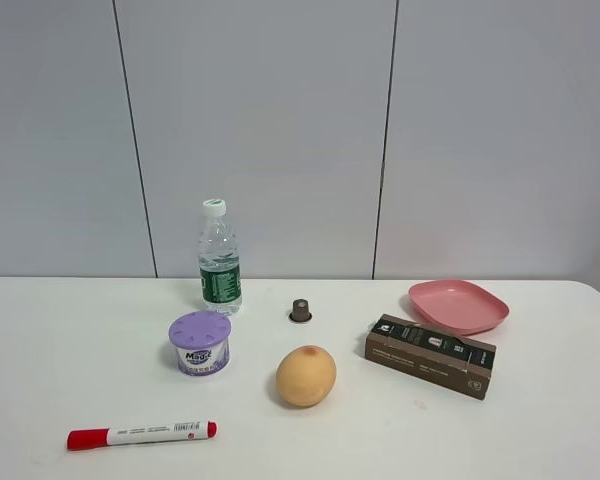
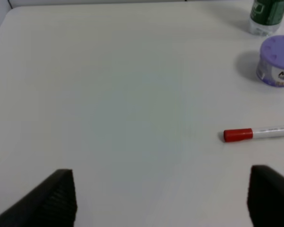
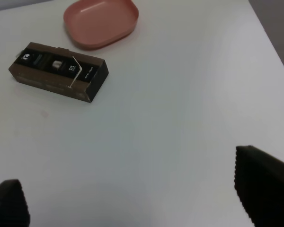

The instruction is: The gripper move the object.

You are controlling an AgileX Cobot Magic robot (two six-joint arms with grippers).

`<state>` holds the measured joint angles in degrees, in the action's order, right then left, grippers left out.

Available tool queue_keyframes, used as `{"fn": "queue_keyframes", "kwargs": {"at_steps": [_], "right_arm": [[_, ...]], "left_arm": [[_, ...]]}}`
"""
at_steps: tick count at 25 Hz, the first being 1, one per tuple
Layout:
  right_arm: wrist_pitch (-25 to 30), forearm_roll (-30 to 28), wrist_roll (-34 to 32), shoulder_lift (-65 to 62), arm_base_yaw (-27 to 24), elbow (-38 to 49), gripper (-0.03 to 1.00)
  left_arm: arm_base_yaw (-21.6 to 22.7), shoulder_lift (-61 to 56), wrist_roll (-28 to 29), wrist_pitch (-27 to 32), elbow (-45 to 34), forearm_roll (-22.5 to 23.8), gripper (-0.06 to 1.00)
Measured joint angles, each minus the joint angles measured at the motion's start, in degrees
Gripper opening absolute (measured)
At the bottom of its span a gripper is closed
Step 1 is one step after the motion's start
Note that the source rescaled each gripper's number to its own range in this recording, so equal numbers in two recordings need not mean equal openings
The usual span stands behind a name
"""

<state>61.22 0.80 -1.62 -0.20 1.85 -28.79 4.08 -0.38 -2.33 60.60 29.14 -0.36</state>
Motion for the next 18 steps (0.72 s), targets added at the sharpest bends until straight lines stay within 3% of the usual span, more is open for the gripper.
{"fn": "queue_keyframes", "kwargs": {"at_steps": [18], "right_arm": [[-0.23, 0.00, 0.00, 0.00, 0.00, 0.19, 0.80]], "left_arm": [[0.00, 0.00, 0.00, 0.00, 0.00, 0.00, 1.00]]}}
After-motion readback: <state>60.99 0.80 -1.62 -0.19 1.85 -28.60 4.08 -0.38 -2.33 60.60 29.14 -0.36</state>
